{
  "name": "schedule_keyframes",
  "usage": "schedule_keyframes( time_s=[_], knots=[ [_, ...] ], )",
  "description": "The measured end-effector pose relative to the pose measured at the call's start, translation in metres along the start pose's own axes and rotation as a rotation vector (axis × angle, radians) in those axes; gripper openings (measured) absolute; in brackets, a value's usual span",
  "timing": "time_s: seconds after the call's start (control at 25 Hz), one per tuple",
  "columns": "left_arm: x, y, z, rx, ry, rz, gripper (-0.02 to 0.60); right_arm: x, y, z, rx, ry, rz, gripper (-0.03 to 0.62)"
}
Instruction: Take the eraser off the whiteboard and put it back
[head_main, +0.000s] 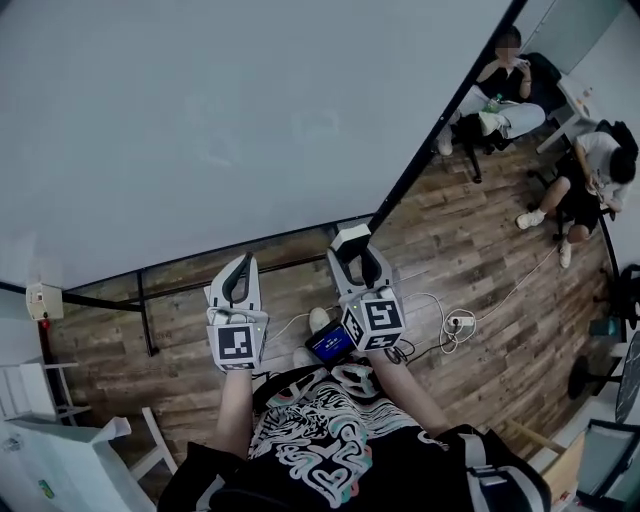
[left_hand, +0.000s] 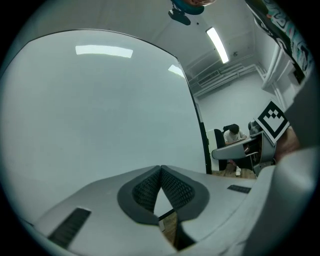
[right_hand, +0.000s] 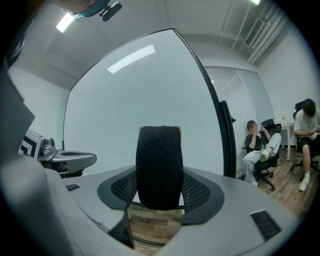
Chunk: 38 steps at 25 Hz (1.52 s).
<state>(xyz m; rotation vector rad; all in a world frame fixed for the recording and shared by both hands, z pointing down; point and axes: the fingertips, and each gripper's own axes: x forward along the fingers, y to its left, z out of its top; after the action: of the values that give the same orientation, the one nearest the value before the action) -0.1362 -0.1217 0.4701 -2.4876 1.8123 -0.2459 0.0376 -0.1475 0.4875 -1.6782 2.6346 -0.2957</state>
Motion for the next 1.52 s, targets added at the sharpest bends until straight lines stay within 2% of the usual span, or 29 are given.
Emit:
schedule_keyframes(
  time_s=[0.28,0.84,1.52],
  knots=[
    [-0.03,-0.009,0.009,0.001,-0.035,0.003,0.028,-0.031,0.013,0.004,0.003,-0.021,-0.006,0.235],
    [-0.076,-0.008,0.009,0.01,-0.051,-0.006,0.028,-0.071,0.052,0.002,-0.013,-0.037,0.011,0.235],
    [-0.059,-0.011,0.014,-0.02,-0.038,0.017,0.028,-0.082,0.025,0.01,-0.014,-0.04,-0.014,0.235]
  ],
)
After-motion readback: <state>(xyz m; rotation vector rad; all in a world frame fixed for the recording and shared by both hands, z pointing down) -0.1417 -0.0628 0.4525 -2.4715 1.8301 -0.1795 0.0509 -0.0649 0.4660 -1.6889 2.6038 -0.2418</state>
